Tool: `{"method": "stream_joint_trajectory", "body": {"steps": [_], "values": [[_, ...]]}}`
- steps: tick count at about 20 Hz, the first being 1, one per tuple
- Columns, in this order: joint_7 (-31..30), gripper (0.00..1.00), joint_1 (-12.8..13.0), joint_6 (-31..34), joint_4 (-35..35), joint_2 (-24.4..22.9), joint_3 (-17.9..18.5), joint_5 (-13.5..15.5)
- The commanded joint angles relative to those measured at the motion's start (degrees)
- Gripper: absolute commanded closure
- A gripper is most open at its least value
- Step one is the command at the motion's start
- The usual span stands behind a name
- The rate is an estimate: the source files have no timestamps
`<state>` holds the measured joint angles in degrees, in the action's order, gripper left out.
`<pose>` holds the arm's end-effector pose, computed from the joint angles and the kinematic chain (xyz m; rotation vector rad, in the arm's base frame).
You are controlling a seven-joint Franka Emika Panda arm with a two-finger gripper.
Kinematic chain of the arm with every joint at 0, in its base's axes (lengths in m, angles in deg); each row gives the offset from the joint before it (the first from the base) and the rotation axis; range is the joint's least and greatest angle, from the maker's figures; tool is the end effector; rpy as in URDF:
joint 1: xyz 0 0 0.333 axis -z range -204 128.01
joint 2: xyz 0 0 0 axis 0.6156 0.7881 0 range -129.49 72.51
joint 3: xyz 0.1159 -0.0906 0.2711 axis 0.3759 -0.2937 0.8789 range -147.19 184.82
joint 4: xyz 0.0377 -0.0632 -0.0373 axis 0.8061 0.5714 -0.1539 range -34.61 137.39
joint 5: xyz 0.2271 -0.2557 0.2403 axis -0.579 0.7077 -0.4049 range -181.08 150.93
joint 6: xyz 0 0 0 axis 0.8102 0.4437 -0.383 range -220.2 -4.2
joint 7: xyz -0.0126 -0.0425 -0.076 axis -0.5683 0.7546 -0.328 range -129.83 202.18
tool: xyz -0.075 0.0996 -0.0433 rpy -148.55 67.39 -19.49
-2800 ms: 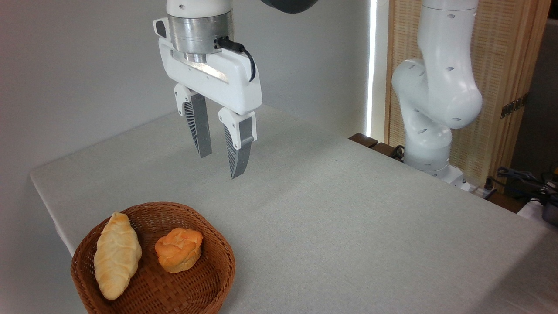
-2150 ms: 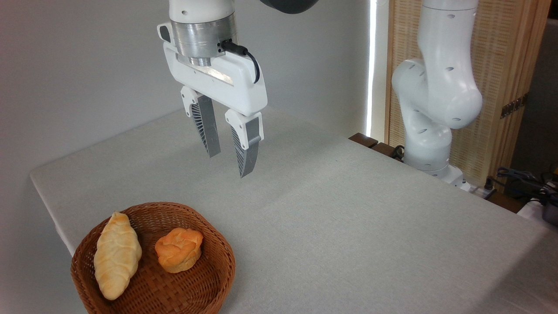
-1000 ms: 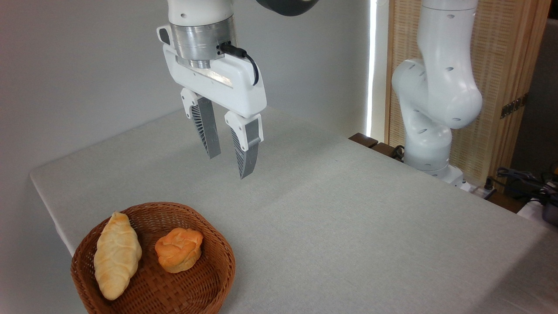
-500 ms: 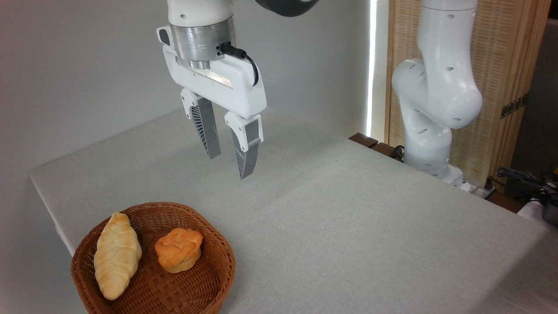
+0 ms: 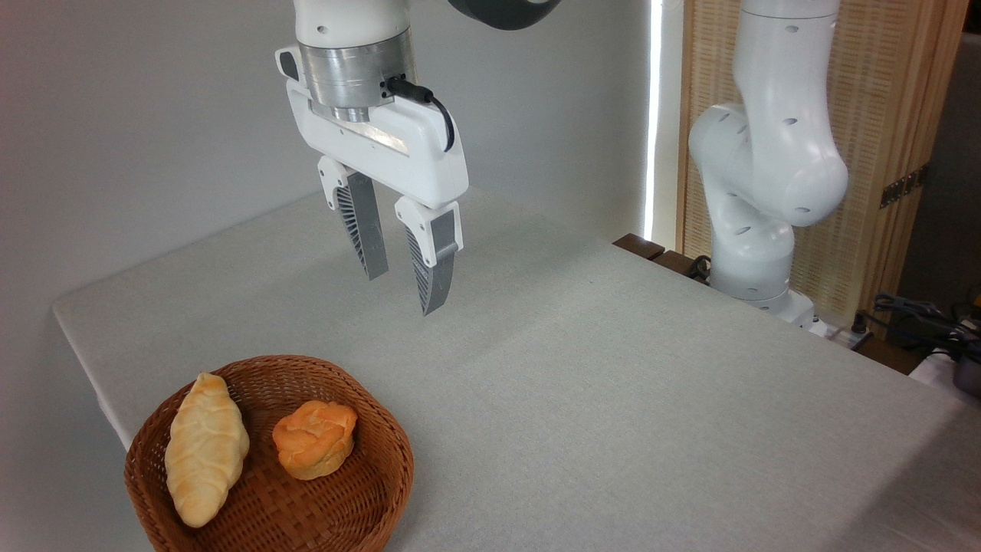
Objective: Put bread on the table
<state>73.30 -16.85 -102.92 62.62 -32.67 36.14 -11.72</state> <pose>0.5653 -0.0406 0.5456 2.8772 -1.0628 0.0470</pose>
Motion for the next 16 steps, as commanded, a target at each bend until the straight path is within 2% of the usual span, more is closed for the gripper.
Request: {"method": "stream_joint_trajectory", "body": {"steps": [1,16], "values": [[0.93,0.0,0.04,1.22,-0.6,0.14,0.35,0.33],[1.02,0.0,0.04,0.69,-0.51,0.05,0.35,0.33]]}}
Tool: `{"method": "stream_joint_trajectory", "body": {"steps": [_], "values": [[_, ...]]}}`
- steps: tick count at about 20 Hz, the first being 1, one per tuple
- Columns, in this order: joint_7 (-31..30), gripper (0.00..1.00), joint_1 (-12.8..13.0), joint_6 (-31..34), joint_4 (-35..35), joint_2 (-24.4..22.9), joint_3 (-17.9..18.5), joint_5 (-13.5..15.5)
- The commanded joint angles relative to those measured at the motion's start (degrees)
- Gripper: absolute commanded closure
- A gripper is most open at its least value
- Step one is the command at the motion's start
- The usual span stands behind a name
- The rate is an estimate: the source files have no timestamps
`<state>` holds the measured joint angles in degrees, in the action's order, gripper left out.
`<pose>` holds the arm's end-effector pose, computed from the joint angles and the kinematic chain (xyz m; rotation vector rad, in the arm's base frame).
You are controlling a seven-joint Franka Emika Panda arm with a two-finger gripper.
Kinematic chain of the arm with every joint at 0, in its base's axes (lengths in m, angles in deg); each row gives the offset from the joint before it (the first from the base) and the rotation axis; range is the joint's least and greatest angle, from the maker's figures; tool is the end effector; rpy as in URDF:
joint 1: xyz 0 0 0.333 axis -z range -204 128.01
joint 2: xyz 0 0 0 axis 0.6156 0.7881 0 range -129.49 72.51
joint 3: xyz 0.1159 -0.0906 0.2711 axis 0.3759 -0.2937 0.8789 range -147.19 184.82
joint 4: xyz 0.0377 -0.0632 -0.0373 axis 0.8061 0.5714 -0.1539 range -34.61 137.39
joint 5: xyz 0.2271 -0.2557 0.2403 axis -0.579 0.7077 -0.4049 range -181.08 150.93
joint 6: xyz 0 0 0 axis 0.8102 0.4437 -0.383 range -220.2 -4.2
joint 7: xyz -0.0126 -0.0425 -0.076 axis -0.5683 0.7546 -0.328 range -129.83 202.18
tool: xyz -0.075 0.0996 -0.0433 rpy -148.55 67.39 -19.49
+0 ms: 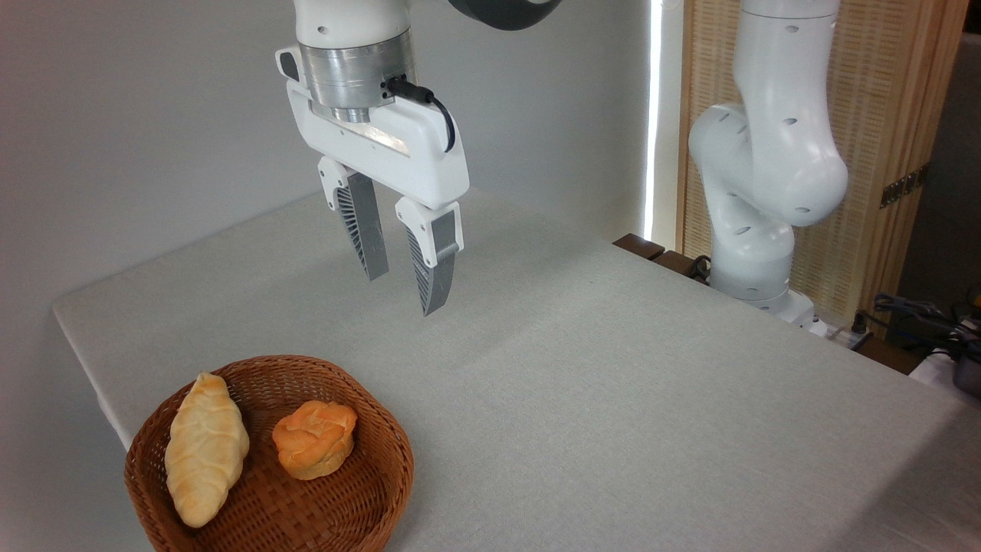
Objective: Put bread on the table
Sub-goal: 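Move the open gripper toward the orange bun in the basket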
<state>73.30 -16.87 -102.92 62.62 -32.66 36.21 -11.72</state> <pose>0.5655 -0.0397 0.5455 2.8780 -1.0605 0.0469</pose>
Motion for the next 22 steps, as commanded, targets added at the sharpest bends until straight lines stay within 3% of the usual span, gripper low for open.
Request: {"method": "stream_joint_trajectory", "body": {"steps": [1,13,19,22], "values": [[1.02,0.0,0.05,0.6,-0.51,0.03,0.27,0.33],[3.03,0.0,0.06,-2.2,0.54,-0.05,0.45,0.25],[3.74,0.0,-0.12,-13.44,5.28,0.47,0.62,-0.28],[3.92,0.0,-0.21,-16.0,6.25,0.91,0.71,-0.37]]}}
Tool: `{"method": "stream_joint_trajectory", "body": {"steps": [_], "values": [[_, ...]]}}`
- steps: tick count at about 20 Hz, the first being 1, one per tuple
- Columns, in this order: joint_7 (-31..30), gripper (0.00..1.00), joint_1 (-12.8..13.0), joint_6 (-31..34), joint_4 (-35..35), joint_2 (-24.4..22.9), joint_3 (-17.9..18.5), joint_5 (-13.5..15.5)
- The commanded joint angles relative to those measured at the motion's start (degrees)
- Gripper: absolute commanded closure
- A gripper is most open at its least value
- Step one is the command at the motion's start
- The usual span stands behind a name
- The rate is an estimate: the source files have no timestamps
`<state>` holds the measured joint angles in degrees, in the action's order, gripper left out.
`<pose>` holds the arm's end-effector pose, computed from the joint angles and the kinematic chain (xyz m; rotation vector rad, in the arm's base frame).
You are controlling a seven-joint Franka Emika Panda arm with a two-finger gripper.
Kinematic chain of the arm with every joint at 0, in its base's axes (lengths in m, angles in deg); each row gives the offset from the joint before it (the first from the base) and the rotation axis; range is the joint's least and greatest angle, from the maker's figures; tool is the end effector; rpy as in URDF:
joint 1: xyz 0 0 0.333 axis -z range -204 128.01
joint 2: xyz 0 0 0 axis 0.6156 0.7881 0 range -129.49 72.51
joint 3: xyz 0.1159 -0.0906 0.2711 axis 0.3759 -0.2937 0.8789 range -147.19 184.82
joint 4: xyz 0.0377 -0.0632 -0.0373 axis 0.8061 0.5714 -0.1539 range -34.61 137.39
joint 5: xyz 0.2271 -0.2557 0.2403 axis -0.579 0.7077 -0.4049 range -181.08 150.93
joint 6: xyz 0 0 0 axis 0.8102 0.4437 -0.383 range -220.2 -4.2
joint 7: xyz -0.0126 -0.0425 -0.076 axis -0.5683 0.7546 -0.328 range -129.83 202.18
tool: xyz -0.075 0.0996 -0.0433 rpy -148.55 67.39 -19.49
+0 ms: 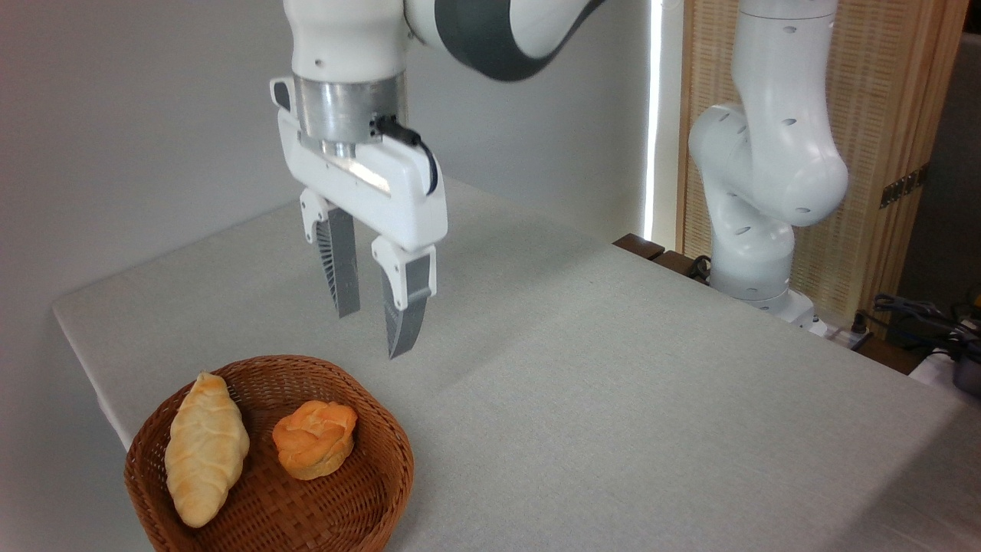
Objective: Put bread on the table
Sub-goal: 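Move the open gripper toward the orange bun in the basket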
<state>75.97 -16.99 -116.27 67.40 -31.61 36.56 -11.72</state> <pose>0.5887 -0.0362 0.5150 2.9005 -1.1142 0.2422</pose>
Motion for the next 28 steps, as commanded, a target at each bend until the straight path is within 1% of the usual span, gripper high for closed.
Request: {"method": "stream_joint_trajectory", "body": {"steps": [1,3,6,9,12,28], "values": [[1.25,0.0,-0.09,-2.67,1.65,-0.14,0.37,-0.37],[1.08,0.0,-0.18,-2.49,1.48,0.38,0.45,-0.28],[0.9,0.0,-0.44,-2.58,-0.36,2.41,0.81,-0.28],[1.07,0.0,-0.53,-2.49,-0.45,2.41,0.89,-0.37],[1.16,0.0,-0.53,-2.93,-0.72,2.41,2.56,-0.37],[0.99,0.0,-0.53,-2.84,-0.63,2.32,2.83,0.07]]}}
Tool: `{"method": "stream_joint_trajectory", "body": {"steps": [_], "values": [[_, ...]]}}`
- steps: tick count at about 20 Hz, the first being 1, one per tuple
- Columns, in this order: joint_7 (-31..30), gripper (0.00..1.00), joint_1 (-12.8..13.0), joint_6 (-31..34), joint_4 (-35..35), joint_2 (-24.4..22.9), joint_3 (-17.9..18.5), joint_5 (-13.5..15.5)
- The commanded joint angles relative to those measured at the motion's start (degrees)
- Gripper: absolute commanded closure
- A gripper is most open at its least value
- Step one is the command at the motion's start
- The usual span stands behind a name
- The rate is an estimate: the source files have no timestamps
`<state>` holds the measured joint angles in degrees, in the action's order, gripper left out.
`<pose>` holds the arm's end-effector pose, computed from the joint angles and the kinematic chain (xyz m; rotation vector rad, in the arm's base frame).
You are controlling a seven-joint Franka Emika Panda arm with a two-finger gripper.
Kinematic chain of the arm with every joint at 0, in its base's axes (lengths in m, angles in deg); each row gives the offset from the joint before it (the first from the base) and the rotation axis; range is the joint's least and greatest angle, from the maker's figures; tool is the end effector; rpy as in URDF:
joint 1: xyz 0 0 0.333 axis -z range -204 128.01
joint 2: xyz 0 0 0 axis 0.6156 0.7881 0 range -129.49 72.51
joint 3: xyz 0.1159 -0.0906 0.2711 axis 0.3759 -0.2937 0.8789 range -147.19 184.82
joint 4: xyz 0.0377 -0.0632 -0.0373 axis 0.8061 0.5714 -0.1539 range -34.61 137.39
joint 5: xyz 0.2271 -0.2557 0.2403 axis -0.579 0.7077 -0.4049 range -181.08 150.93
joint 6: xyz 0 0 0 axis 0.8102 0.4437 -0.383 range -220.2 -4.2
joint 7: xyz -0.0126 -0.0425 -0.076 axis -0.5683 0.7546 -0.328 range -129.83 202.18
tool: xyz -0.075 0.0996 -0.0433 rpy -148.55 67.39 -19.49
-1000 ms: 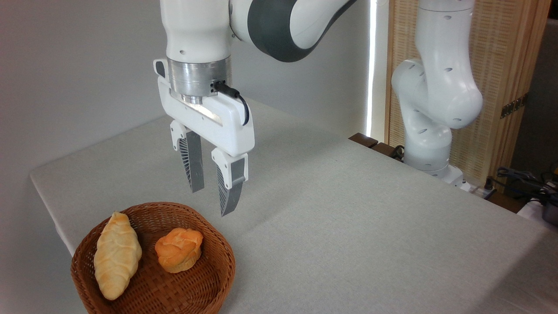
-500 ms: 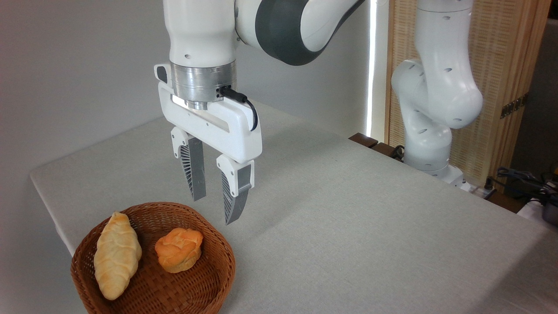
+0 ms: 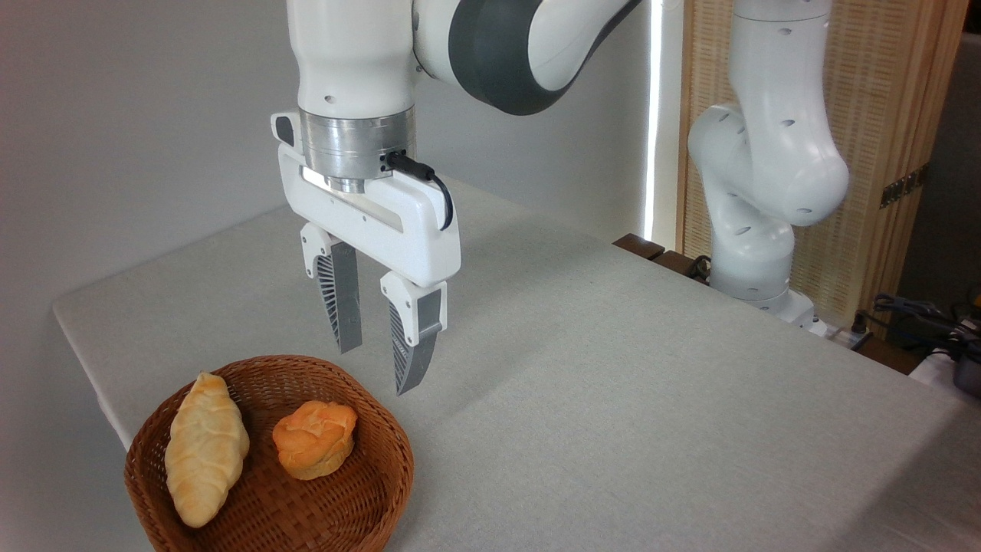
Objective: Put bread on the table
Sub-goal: 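Move the open gripper toward the orange bun in the basket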
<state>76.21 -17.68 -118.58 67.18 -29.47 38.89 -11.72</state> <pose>0.6013 -0.0067 0.4999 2.9439 -1.0469 0.2510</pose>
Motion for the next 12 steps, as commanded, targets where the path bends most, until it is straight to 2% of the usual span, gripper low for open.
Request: {"method": "stream_joint_trajectory", "body": {"steps": [1,8,12], "values": [[0.75,0.0,0.16,-0.53,-0.5,0.09,0.5,0.07],[0.83,0.0,0.16,-0.62,-0.42,0.36,0.41,0.16],[0.83,0.0,0.86,-2.89,-0.24,2.37,-0.2,0.34]]}}
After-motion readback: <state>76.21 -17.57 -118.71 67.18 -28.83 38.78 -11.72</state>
